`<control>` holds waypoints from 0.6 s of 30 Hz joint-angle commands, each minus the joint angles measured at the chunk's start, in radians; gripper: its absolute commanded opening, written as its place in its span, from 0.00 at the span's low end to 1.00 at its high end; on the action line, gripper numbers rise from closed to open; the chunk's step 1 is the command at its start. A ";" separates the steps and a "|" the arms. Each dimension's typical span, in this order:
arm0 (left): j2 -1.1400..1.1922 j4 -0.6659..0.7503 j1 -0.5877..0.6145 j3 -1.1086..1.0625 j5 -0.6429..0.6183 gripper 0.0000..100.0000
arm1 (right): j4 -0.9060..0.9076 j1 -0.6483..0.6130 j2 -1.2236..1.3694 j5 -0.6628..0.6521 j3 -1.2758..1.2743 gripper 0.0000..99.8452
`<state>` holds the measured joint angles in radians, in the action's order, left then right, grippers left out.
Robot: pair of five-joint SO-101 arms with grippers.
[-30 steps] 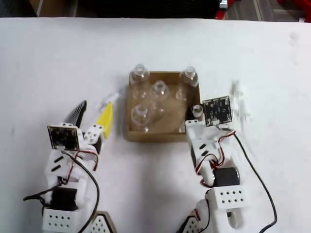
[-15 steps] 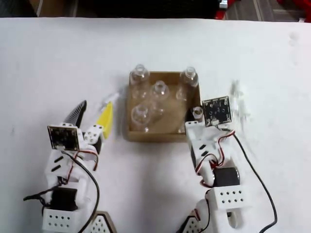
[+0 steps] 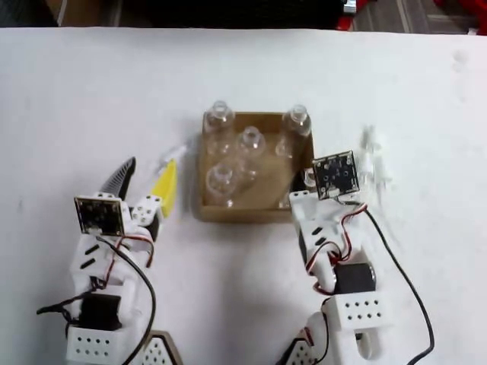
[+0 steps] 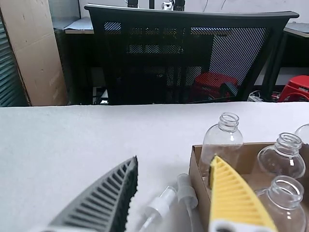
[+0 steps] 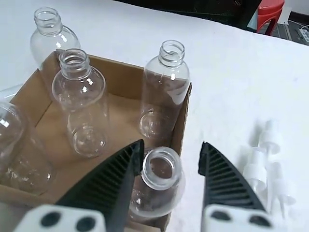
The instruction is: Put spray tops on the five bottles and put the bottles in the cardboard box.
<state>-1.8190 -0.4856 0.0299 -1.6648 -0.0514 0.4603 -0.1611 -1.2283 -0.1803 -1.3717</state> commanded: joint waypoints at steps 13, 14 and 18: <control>-0.012 0.028 -0.005 0.006 0.012 0.22 | 0.242 -0.039 -0.438 -0.015 0.000 0.24; -0.012 0.028 -0.005 0.006 0.012 0.22 | 0.242 -0.041 -0.461 -0.015 -0.014 0.24; -0.012 0.028 -0.005 0.006 0.012 0.22 | 0.243 -0.033 -0.549 -0.015 -0.064 0.24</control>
<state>-1.8190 -0.4856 0.0299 -1.6648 -0.0514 0.6981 -0.1903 -1.7024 -0.1834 -1.4162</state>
